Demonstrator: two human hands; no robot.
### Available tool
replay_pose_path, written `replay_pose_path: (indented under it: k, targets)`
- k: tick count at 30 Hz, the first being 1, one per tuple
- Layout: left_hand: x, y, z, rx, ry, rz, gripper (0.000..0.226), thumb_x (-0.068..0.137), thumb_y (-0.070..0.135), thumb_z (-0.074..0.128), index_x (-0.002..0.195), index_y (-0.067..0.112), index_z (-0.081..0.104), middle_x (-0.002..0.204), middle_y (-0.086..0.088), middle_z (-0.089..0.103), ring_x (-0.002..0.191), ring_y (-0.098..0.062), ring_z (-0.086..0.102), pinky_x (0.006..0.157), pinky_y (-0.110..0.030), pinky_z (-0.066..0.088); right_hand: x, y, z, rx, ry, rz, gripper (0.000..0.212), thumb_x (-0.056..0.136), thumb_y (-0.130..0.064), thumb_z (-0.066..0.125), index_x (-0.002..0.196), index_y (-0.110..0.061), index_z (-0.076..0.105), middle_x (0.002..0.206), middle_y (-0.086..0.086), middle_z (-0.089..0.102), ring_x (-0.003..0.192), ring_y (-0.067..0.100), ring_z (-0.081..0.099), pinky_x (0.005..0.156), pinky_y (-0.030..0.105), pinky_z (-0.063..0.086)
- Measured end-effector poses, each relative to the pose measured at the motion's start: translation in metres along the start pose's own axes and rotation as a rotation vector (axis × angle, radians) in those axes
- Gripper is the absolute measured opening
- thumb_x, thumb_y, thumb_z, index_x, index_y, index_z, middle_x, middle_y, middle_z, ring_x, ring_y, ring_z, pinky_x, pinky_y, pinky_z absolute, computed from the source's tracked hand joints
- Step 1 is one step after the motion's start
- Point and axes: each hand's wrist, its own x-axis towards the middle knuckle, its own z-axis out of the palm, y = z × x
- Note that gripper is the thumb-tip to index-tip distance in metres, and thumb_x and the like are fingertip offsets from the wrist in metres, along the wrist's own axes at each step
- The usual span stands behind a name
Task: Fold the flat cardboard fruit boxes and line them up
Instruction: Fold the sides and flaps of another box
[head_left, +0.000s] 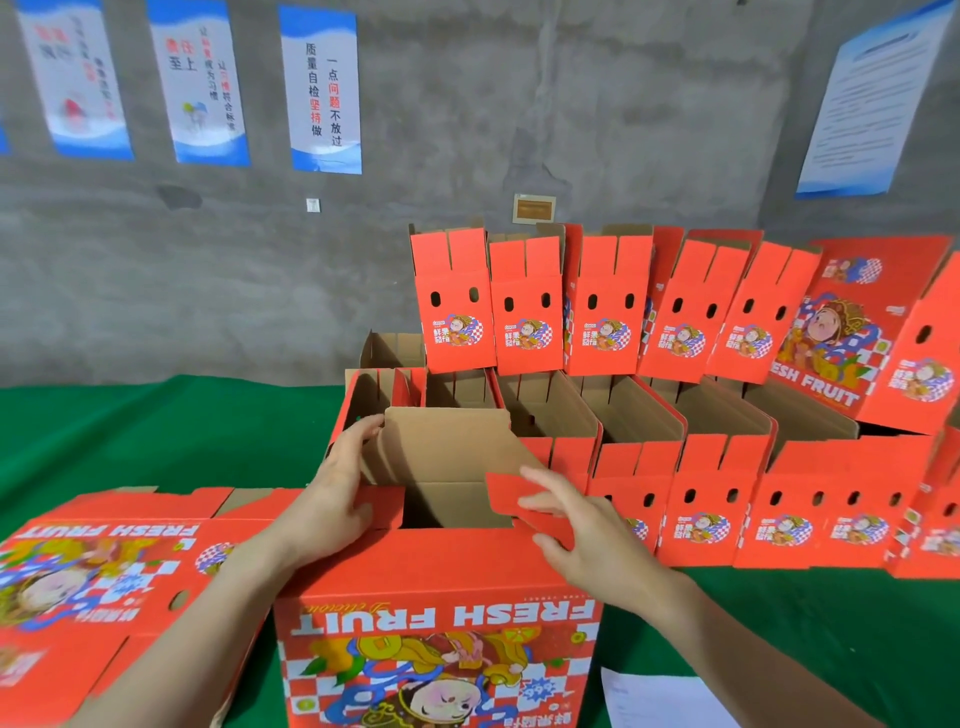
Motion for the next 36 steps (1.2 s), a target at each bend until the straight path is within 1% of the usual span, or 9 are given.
replay_pose_path:
  k: [3, 8, 13, 17, 20, 23, 25, 29, 36]
  targets:
    - [-0.002, -0.001, -0.001, 0.037, -0.027, 0.005, 0.099, 0.074, -0.013, 0.057, 0.142, 0.039, 0.007, 0.141, 0.013, 0.023, 0.135, 0.000, 0.021, 0.111, -0.021, 0.021, -0.001, -0.001, 0.001, -0.022, 0.056, -0.022, 0.039, 0.087, -0.017, 0.062, 0.121, -0.035, 0.057, 0.110, -0.020, 0.060, 0.105, -0.015, 0.051, 0.091, 0.008, 0.038]
    - [-0.002, 0.005, -0.004, 0.021, 0.017, 0.047, 0.092, 0.070, -0.016, 0.056, 0.131, 0.044, 0.024, 0.122, 0.014, 0.037, 0.114, 0.004, 0.037, 0.096, -0.001, 0.025, 0.000, -0.002, 0.001, 0.036, 0.136, -0.023, 0.019, 0.084, -0.011, 0.067, 0.098, -0.023, 0.071, 0.096, -0.013, 0.064, 0.090, -0.007, 0.061, 0.086, 0.019, 0.050]
    - [-0.011, 0.006, -0.007, 0.080, -0.004, 0.137, 0.047, 0.069, -0.020, 0.055, 0.095, 0.018, 0.055, 0.099, -0.004, 0.055, 0.096, -0.012, 0.053, 0.089, -0.025, 0.043, 0.002, -0.004, 0.003, 0.128, 0.228, -0.009, 0.017, 0.084, 0.000, 0.064, 0.082, -0.015, 0.071, 0.082, -0.008, 0.071, 0.083, 0.002, 0.066, 0.082, 0.022, 0.052]
    - [-0.016, 0.009, -0.012, -0.032, -0.113, 0.025, 0.013, 0.075, 0.007, 0.056, 0.080, 0.017, 0.064, 0.096, -0.008, 0.065, 0.094, -0.019, 0.061, 0.086, -0.021, 0.044, 0.010, -0.008, -0.005, 0.227, 0.240, 0.068, 0.025, 0.087, -0.002, 0.061, 0.075, -0.024, 0.066, 0.079, -0.009, 0.069, 0.077, 0.002, 0.063, 0.071, 0.010, 0.046]
    - [-0.012, 0.007, -0.009, -0.029, -0.154, -0.053, 0.027, 0.092, 0.027, 0.060, 0.071, 0.011, 0.064, 0.101, -0.008, 0.067, 0.107, -0.020, 0.059, 0.100, -0.040, 0.040, 0.027, -0.012, -0.011, 0.146, 0.155, 0.184, 0.005, 0.091, -0.025, 0.061, 0.093, -0.026, 0.065, 0.085, -0.021, 0.059, 0.079, 0.003, 0.058, 0.066, 0.009, 0.040]
    - [-0.005, 0.008, -0.004, 0.207, -0.229, -0.206, 0.014, 0.085, 0.035, 0.068, 0.080, 0.025, 0.059, 0.119, 0.016, 0.055, 0.130, -0.003, 0.027, 0.113, -0.053, 0.011, 0.048, -0.011, -0.010, -0.019, -0.121, 0.324, 0.042, 0.088, -0.041, 0.061, 0.127, -0.025, 0.054, 0.115, -0.009, 0.054, 0.113, 0.013, 0.048, 0.092, 0.026, 0.040]
    - [-0.002, 0.008, -0.005, 0.218, -0.267, -0.296, 0.022, 0.082, 0.039, 0.070, 0.097, 0.032, 0.054, 0.115, 0.013, 0.054, 0.127, -0.010, 0.041, 0.108, -0.045, 0.030, 0.058, -0.012, -0.010, -0.044, -0.286, 0.386, 0.061, 0.087, -0.043, 0.063, 0.140, -0.024, 0.042, 0.139, 0.002, 0.043, 0.130, 0.018, 0.038, 0.101, 0.030, 0.035]
    - [0.005, 0.012, -0.009, 0.220, -0.313, -0.433, 0.083, 0.080, 0.047, 0.070, 0.147, 0.023, 0.028, 0.138, -0.001, 0.040, 0.128, -0.020, 0.041, 0.104, -0.032, 0.035, 0.071, -0.011, -0.015, 0.055, -0.444, 0.464, 0.073, 0.084, -0.041, 0.068, 0.147, -0.024, 0.034, 0.148, -0.002, 0.038, 0.130, 0.018, 0.042, 0.097, 0.026, 0.034]
    - [0.021, 0.011, -0.007, 0.384, -0.469, -0.485, 0.090, 0.076, 0.051, 0.072, 0.149, 0.024, 0.026, 0.135, -0.006, 0.035, 0.132, -0.025, 0.032, 0.112, -0.043, 0.029, 0.077, -0.013, -0.007, -0.121, -0.478, 0.454, 0.069, 0.080, -0.042, 0.071, 0.138, -0.026, 0.037, 0.134, 0.001, 0.041, 0.116, 0.022, 0.047, 0.094, 0.036, 0.043]
